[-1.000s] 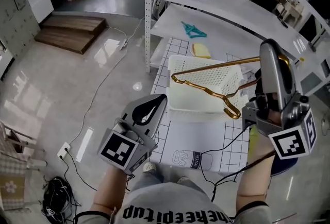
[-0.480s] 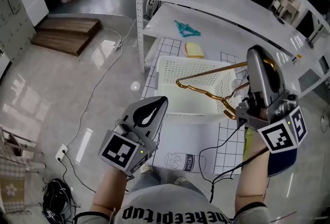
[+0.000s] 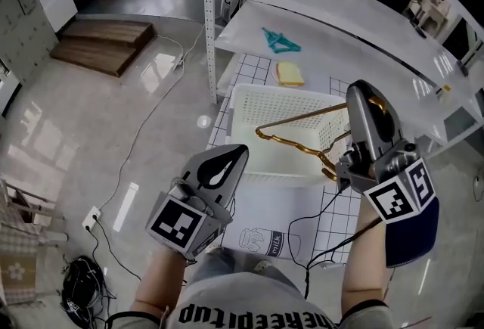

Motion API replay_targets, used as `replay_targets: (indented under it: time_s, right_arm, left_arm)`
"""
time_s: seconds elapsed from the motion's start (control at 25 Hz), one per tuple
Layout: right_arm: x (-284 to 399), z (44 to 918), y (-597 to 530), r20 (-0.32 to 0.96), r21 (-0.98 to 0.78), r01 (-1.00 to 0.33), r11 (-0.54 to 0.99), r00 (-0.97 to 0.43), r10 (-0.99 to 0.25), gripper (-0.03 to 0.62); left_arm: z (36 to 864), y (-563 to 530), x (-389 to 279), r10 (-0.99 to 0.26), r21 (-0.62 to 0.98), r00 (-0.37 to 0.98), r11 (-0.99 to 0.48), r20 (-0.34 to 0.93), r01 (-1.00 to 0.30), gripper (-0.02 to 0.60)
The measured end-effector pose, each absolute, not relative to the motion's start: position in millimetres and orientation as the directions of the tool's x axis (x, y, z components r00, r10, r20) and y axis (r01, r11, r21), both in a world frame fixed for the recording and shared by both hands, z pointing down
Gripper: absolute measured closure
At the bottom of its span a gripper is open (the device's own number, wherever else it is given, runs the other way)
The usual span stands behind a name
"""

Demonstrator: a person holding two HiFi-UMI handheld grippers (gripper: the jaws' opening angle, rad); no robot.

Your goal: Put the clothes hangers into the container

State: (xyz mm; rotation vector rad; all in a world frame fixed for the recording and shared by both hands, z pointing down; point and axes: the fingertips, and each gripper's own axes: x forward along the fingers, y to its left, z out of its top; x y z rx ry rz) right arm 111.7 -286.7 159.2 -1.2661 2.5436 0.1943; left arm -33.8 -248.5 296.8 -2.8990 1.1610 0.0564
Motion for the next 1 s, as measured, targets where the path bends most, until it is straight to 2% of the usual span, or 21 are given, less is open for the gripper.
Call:
replay_targets:
  time_s: [0.68, 0.84, 1.0]
  right_arm:
    - [95, 238, -322, -0.198, -0.051, -0.791, 0.61, -0.591, -0.782, 0.533]
    - [92, 252, -329, -0.175, -0.073, -0.788, 0.612, -0.594, -0.785, 0.531]
    - [96, 264, -337, -0.157, -0.116, -0.792, 0.599, -0.581, -0.798, 0.51]
  left_arm:
    - [316, -254, -48, -0.715, 0.049, 0.698, -0.697, 0.027, -0.716, 0.569]
    - [315, -259, -53, -0.723, 0.023, 0.691, -0.691, -0.015, -0.722, 0.569]
    - [318, -261, -55, -0.725, 0.023, 0.689, -0.689, -0.002, -0.725, 0.569]
